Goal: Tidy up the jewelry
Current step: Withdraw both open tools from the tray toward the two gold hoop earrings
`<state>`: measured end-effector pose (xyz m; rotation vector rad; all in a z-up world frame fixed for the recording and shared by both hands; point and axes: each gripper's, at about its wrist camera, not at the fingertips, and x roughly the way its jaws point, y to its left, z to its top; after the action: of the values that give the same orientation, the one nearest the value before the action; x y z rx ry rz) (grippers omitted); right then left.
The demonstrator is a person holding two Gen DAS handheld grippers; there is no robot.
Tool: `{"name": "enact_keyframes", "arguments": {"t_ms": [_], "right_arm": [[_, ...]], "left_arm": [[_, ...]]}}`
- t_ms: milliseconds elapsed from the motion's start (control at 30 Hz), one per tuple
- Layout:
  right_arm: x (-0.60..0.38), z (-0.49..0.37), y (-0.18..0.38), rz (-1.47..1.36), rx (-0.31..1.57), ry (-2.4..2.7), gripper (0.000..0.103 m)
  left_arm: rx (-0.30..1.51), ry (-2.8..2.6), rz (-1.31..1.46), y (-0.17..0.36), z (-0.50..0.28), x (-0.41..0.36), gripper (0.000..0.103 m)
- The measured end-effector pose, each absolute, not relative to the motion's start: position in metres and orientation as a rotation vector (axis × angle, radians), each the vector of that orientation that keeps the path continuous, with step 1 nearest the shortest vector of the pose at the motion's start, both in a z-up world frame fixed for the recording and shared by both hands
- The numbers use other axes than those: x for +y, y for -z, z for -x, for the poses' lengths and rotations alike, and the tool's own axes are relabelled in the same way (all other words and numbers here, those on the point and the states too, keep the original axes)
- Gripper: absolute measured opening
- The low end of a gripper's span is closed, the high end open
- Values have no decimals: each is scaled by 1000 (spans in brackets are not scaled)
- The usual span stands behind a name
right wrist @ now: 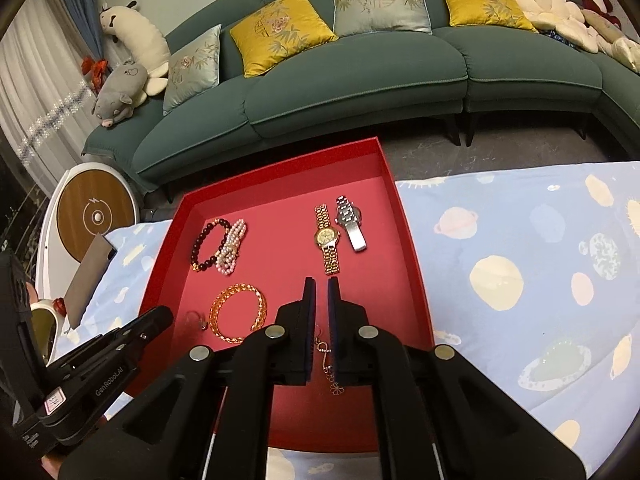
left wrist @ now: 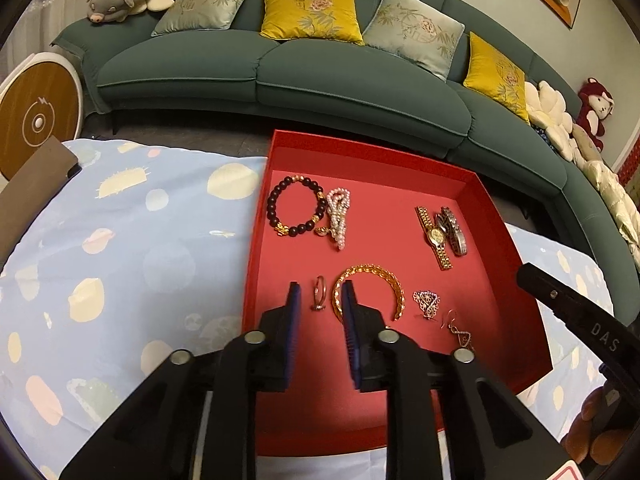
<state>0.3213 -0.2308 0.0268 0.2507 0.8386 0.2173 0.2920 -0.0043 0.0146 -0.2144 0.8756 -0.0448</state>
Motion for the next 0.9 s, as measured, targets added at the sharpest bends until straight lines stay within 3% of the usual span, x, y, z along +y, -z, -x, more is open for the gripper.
{"name": "enact_keyframes", "arguments": {"t_ms": [100, 267, 333, 500, 567, 767, 900], "right_arm": [[-238, -312, -43, -261, 799, -213, 17], [-245, -283, -78, -251, 719, -223, 20], [-248, -267, -91, -244, 693, -233, 30], [-254, -209, -113, -168, 638, -240, 33], [-258, -188, -116, -158, 625, -234, 35], [-258, -134, -103, -129, 657, -241, 36], [-256, -111, -88, -121, 680, -253, 44]], "left_arm": [[835, 38, 234, -31, -282, 3, 26], [767, 50, 214, -65, -252, 13, 28], [750, 60, 189, -76, -234, 17, 33], [746, 65, 200, -90, -194, 30, 39], [745, 64, 188, -91, -179, 30, 47], [773, 50, 104, -76, -136, 17, 47], [801, 34, 85, -61, -115, 13, 47]]}}
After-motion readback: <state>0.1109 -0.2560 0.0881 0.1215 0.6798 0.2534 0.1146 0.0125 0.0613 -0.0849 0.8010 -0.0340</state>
